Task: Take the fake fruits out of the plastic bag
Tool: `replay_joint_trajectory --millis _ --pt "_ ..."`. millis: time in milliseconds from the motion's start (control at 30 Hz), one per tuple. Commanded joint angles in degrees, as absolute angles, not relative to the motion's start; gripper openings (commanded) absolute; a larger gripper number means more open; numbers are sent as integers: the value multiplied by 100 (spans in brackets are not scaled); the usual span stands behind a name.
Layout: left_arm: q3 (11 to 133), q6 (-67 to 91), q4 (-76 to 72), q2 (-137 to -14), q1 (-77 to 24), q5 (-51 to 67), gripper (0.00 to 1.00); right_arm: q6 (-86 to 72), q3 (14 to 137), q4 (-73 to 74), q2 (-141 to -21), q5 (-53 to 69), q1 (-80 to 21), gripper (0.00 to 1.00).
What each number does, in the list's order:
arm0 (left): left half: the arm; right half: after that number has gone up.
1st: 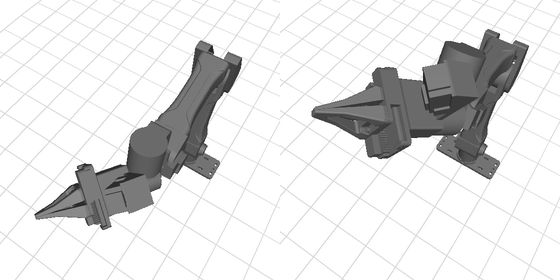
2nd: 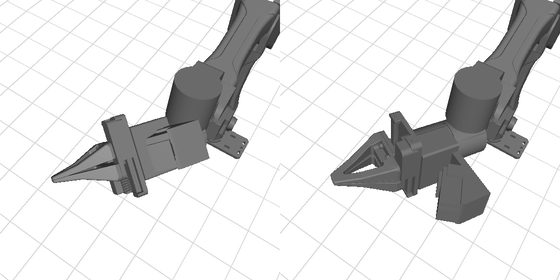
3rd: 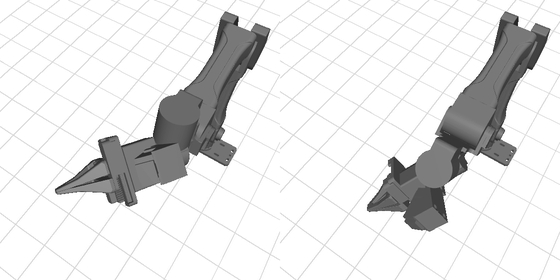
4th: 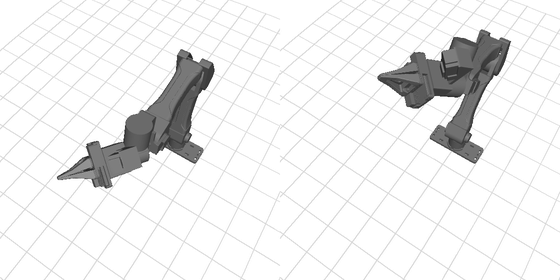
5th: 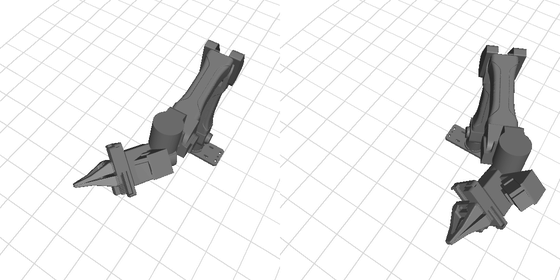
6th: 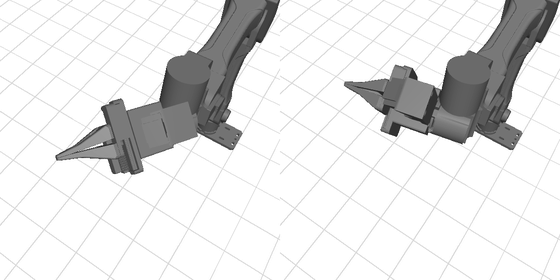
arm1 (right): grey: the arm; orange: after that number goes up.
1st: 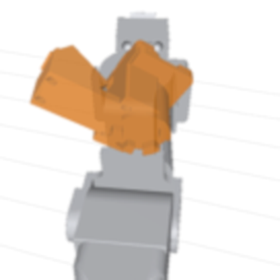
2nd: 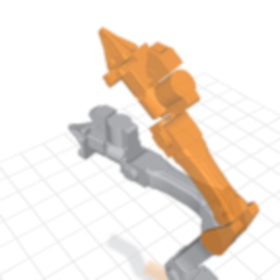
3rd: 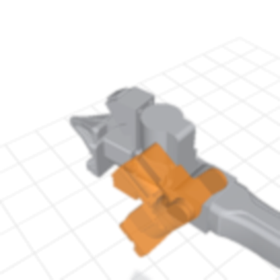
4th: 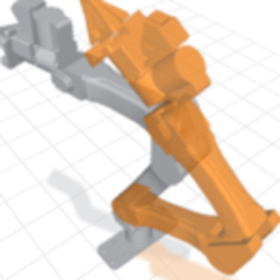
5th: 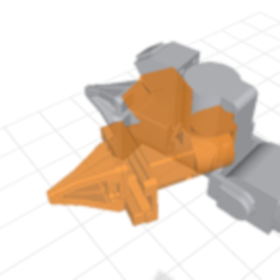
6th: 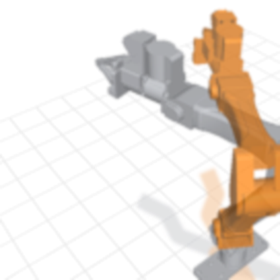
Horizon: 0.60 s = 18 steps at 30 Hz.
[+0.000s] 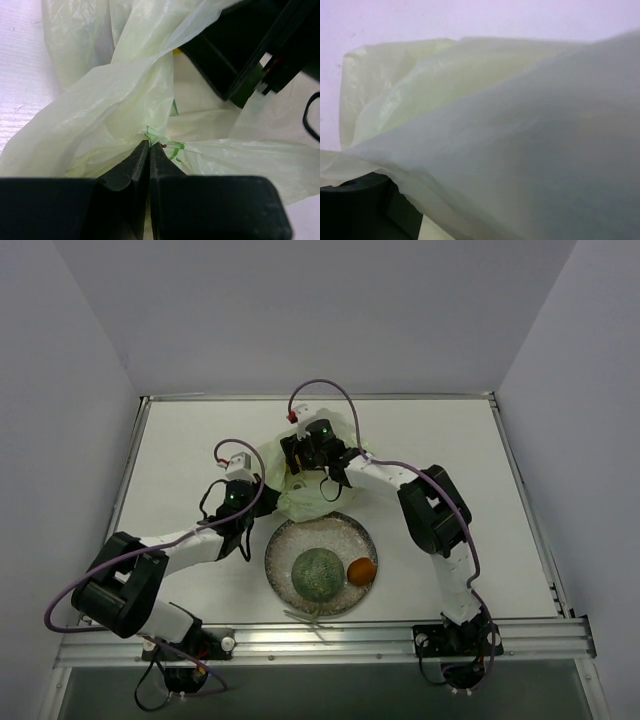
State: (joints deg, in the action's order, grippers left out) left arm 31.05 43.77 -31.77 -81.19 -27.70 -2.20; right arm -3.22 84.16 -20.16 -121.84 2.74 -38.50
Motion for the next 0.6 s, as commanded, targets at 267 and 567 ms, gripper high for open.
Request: replay_joint_trajectory --millis 267,567 --pt "3349 4254 -3199 -8253 -2795 -255 2 457 9931 -1107 -13253 1643 -3604 78" --pt "3357 4210 -3129 -8156 -2795 -316 2 352 10073 -1125 -13456 1521 -3612 68"
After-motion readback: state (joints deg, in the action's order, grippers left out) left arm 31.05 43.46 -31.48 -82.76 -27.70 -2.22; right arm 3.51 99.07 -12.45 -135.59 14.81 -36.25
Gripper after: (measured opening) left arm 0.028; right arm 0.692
